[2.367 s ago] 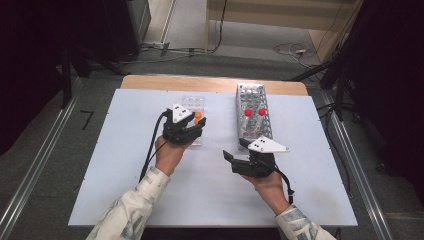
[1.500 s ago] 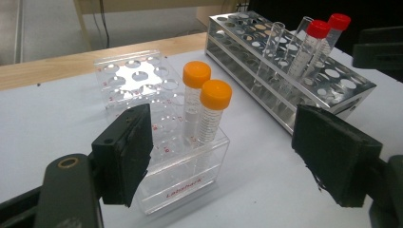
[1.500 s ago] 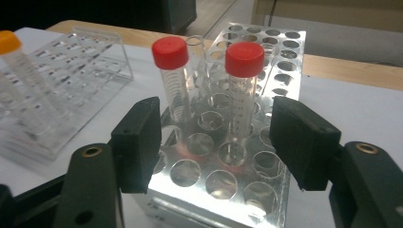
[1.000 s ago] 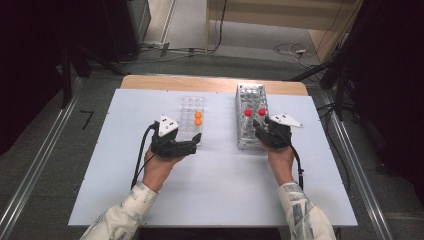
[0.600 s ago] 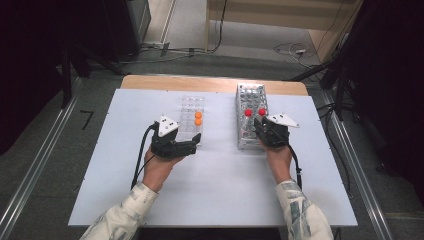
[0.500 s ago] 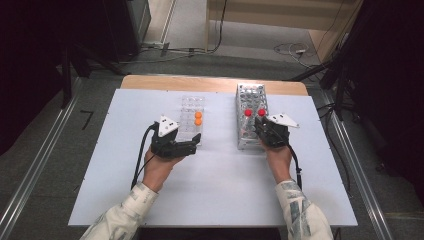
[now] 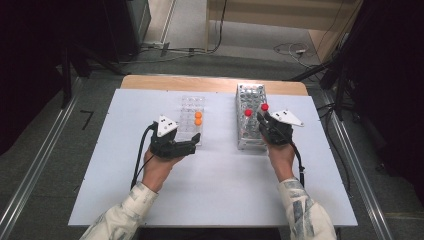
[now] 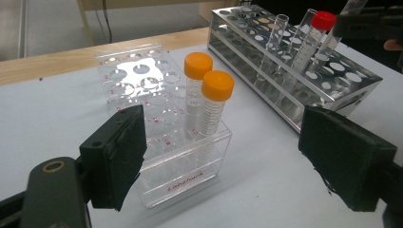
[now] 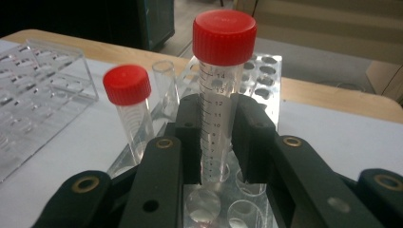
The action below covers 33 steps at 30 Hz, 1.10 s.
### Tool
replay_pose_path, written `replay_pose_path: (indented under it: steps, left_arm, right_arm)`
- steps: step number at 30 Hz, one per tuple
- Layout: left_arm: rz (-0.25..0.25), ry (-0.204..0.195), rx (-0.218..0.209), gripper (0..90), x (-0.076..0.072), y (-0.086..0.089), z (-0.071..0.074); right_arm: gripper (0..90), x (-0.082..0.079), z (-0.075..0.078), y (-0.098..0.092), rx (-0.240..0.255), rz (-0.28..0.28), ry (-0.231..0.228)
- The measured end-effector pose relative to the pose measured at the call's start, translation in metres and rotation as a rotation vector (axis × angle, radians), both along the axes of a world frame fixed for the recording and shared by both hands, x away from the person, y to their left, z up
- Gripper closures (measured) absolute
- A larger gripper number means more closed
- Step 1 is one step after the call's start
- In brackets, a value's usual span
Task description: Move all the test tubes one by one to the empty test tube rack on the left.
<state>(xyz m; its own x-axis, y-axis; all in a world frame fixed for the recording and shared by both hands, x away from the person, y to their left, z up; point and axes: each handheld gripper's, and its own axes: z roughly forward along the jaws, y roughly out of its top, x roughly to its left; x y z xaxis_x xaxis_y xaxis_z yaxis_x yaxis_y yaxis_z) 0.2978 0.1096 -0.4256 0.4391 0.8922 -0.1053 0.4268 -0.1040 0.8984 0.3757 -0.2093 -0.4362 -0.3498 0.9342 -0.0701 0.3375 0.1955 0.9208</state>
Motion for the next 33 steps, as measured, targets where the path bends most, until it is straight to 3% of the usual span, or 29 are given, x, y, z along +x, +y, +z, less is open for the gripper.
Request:
replay_pose_path:
  steps: [15, 24, 33]
  left_arm:
    - [0.001, 0.002, 0.002, 16.7, -0.001, 0.000, 0.000]
    - [0.002, -0.001, 0.000, 16.7, -0.001, 0.000, 0.001]
    - [-0.001, 0.000, -0.001, 16.7, -0.002, -0.001, 0.001]
  right_arm:
    - [71.2, -0.015, 0.034, -0.010, 0.046, 0.023, -0.065]
    - [71.2, -0.031, 0.044, -0.013, 0.078, 0.083, -0.024]
    - [71.3, -0.051, 0.047, -0.005, 0.091, 0.168, -0.013]
